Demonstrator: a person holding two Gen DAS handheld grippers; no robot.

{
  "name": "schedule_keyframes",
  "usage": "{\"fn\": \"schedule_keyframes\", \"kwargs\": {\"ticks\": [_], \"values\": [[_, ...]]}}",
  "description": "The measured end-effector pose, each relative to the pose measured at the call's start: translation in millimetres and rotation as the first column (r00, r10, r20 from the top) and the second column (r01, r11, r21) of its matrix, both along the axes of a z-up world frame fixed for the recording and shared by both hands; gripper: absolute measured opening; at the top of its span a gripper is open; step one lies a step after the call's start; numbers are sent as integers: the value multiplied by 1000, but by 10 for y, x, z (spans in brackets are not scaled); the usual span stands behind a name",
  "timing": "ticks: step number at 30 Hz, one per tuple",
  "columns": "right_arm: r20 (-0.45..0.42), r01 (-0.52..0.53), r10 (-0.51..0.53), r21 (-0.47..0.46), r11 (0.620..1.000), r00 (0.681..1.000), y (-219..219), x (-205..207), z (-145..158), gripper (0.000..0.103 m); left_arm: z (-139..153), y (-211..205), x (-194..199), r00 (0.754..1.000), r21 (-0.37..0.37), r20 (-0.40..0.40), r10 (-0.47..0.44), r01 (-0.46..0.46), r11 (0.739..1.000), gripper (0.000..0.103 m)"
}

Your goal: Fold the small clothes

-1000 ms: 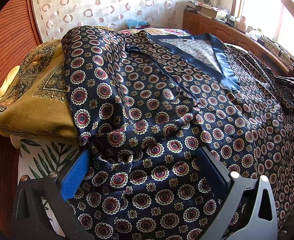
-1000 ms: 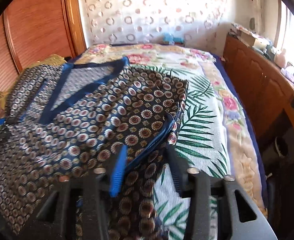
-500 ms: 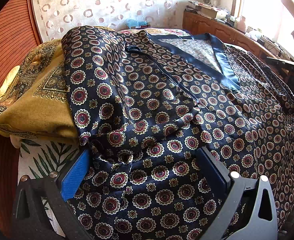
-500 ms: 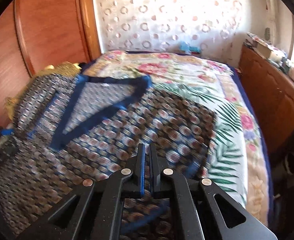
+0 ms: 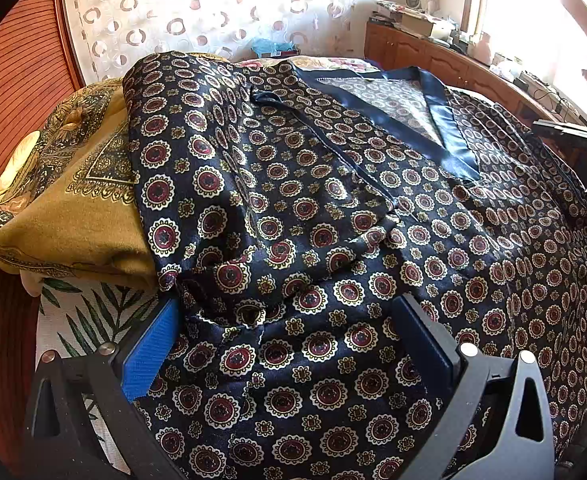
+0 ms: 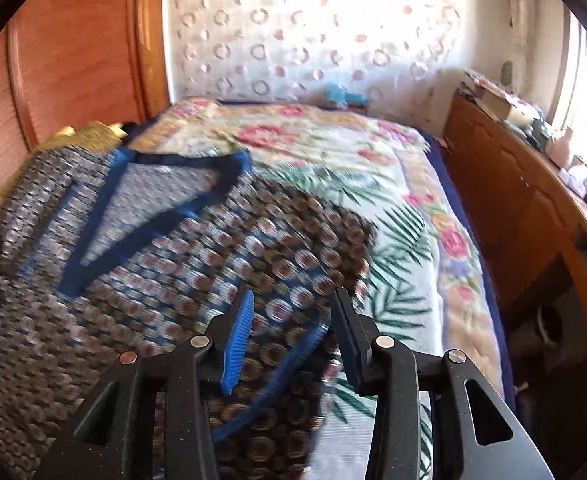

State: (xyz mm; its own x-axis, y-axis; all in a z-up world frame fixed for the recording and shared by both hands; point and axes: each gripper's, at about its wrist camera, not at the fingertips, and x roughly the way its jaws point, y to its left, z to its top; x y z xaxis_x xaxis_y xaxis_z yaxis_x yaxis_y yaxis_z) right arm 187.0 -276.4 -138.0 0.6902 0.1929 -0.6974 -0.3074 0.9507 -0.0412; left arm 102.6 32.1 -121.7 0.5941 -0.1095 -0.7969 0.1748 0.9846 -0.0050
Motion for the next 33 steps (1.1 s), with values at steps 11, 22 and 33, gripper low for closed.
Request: {"fn": "schedule_keyframes", "kwargs": {"ticks": [11,22,33], "values": [[-42,-76,78,43,996,996,197,220,-22,5,-3,-6,3,1000,0,0,0,0,1000,103],[27,-158,156,152,976,987,425,145,254,20,7,12,-3,1000,-1,1,7,-7,1000,103],[6,-100,100,53,994,995,204,94,104,46,59,61,-44,999,-2,30,26,-26,1000,103]]}}
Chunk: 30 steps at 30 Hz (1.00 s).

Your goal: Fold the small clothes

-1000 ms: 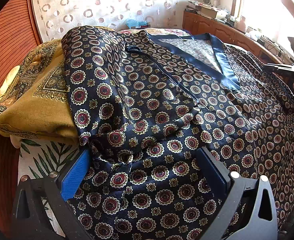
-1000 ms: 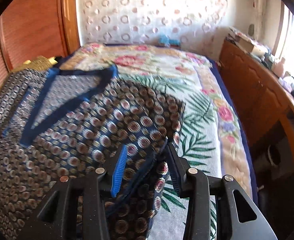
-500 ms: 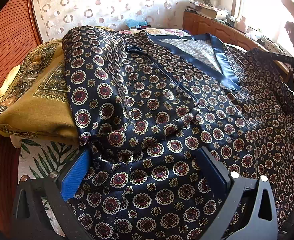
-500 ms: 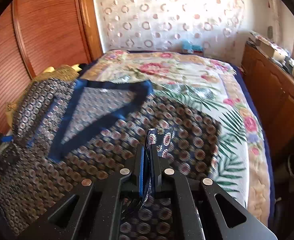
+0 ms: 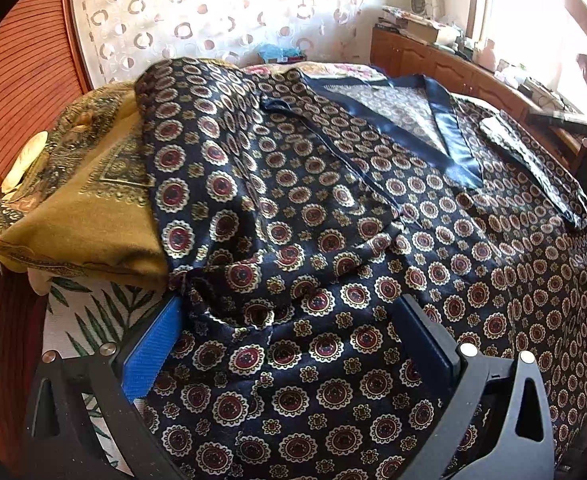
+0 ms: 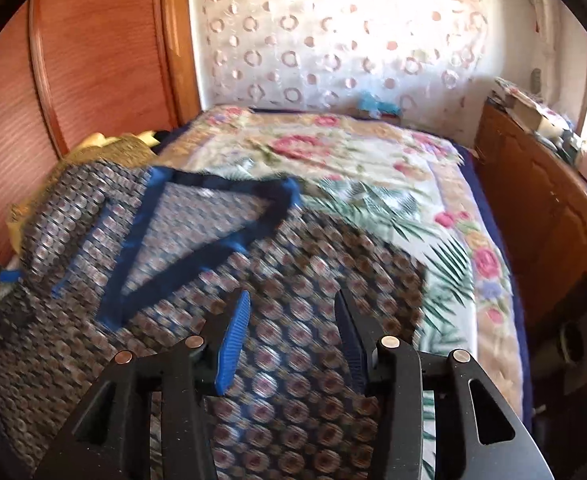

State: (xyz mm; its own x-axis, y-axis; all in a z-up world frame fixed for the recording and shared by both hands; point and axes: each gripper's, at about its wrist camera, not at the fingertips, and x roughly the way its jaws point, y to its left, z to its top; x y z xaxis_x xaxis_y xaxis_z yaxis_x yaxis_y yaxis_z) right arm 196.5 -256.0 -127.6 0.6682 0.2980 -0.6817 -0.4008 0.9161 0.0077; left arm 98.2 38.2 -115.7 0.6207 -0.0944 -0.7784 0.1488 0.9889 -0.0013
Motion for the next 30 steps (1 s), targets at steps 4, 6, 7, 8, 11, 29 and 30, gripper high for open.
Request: {"fn": "schedule_keyframes", "kwargs": {"ticks": [4,6,7,8,11,29,30], "values": [[-45,52,-54,-40,998,998,-149,55,-232,46,70,57,-60,998,-6,49,26,-26,1000,103],[-67,64,-66,-36,997,996,-199,97,-315,46,94,69,-99,997,-6,65,34,-33,999,103],[-75,74,-77,-36,997,994,-231,121,-354,46,103,70,-114,997,-6,72,35,-35,999,103],[-84,82,-85,-36,996,993,-252,146,-391,46,112,69,-119,996,-4,77,36,-36,999,103],[-104,97,-101,-41,994,989,-271,193,-476,46,129,67,-138,995,-4,88,38,-37,999,103],[-59,129,-131,-33,991,990,-343,96,-516,60,837,300,-20,959,-33,279,53,-45,998,95],[-62,130,-132,-29,991,989,-347,104,-518,61,850,311,29,960,-31,277,52,-45,999,93]]}}
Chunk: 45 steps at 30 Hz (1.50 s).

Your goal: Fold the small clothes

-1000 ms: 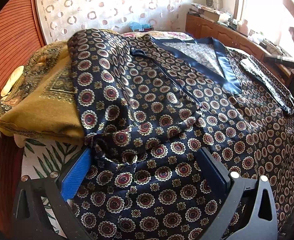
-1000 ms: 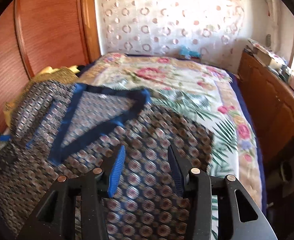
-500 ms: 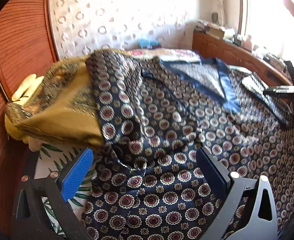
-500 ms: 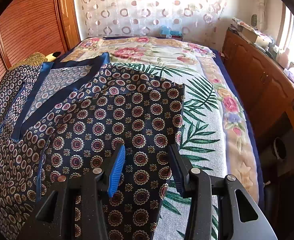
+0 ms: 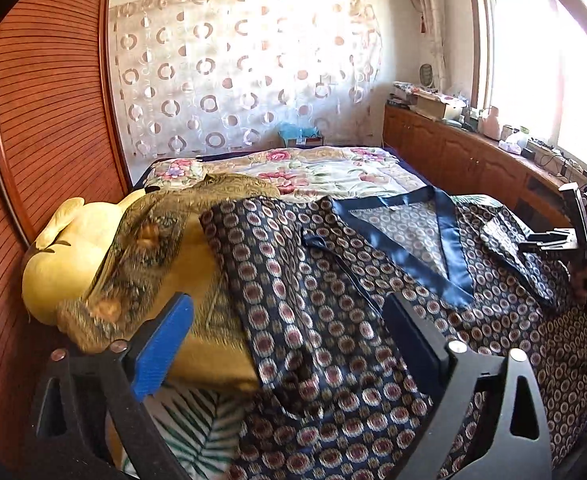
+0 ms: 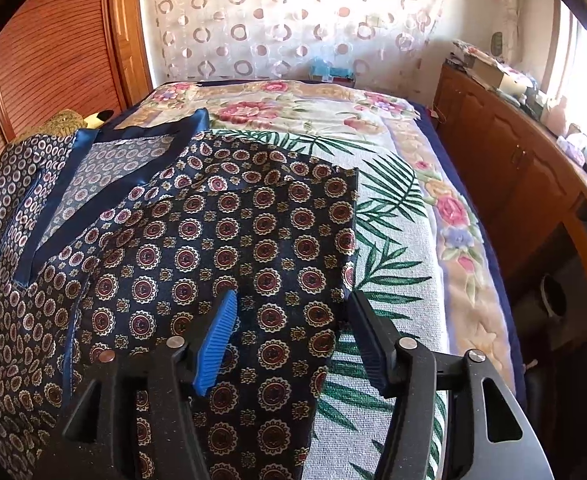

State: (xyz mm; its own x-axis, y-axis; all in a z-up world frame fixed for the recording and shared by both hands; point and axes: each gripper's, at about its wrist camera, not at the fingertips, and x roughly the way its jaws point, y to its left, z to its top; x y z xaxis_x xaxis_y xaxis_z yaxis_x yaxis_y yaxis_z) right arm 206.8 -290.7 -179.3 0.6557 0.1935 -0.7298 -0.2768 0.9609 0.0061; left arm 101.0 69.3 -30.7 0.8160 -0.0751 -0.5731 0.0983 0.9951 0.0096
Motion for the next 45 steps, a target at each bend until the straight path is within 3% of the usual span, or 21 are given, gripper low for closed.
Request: {"fn": "schedule_keyframes", "kwargs": {"ticks": [11,20,31,38,41,45], "values": [[3,-1,1,-7,1000,1000,23,20,-9,61,-96,325,605,995,-37,-79,62,-65,997,56],[4,-2,2,-8,1000,1000,25,21,-12,61,-263,516,965,980,-85,-155,127,-142,986,56],[4,-2,2,-7,1000,1000,31,22,-13,62,-389,482,1141,971,-100,-204,124,-147,984,56],[5,-3,3,-8,1000,1000,26,21,-13,62,-331,369,1099,979,-82,-187,80,-97,992,11],[5,-3,3,-8,1000,1000,25,21,-14,62,-252,303,1058,984,-59,-163,68,-79,995,5],[3,-6,6,2,1000,1000,18,24,-10,62,-78,224,977,991,-7,-113,74,-75,997,4]]}}
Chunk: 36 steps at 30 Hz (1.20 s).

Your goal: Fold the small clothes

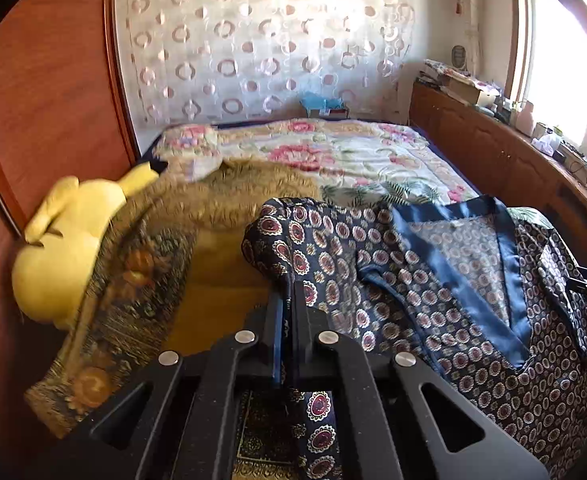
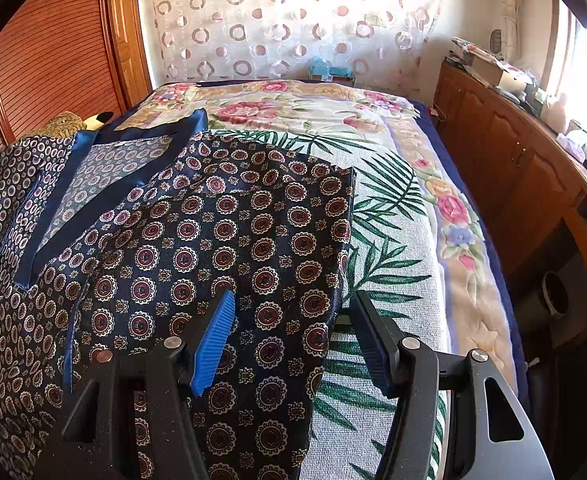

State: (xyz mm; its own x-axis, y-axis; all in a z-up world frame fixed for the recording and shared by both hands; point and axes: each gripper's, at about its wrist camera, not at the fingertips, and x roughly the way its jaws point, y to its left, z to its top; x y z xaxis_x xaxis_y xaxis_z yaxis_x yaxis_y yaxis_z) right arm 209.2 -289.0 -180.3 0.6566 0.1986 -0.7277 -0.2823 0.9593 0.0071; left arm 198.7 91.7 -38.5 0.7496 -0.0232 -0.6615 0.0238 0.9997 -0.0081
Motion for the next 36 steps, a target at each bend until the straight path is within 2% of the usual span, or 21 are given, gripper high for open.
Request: {"fn": "schedule_keyframes", "kwargs": {"ticks": [3,9,13,16,19,20,21,22,23,26,31,36], "values": [[-12,16,-16,4,1000,1000,-35,39,6,62,187,31,-35,999,23,48,13,-15,1000,4],[-19,32,-32,9,999,999,-124,189,91,62,388,83,-81,996,26,85,5,-7,1000,4],[-74,44,-39,69,997,996,-169,405,93,62,405,53,-147,995,23,101,-9,7,1000,4],[-91,54,-48,58,997,995,-113,556,82,60,382,-1,-178,995,27,98,-25,22,999,4],[-87,45,-43,19,999,995,-6,669,72,51,356,-48,-210,995,32,95,-43,40,999,4],[-80,40,-40,6,999,996,15,705,87,39,348,-60,-232,994,31,95,-48,45,998,4],[-76,17,-15,20,1000,997,49,711,95,14,342,-80,-258,994,27,94,-57,55,998,4],[-88,-6,11,50,999,996,61,703,96,3,341,-99,-296,993,22,94,-65,63,998,3],[-88,-16,22,65,998,996,79,669,107,2,331,-117,-382,992,10,102,-75,75,997,3],[-7,-65,65,79,995,998,123,427,224,2,303,-184,-635,987,-10,123,-106,108,994,3],[148,-146,122,161,976,981,74,-275,503,2,218,-216,-1214,976,-53,173,-135,146,988,3],[193,-169,131,197,966,972,-146,-923,469,2,1,-49,-1630,983,-59,153,-104,114,992,3]]}}
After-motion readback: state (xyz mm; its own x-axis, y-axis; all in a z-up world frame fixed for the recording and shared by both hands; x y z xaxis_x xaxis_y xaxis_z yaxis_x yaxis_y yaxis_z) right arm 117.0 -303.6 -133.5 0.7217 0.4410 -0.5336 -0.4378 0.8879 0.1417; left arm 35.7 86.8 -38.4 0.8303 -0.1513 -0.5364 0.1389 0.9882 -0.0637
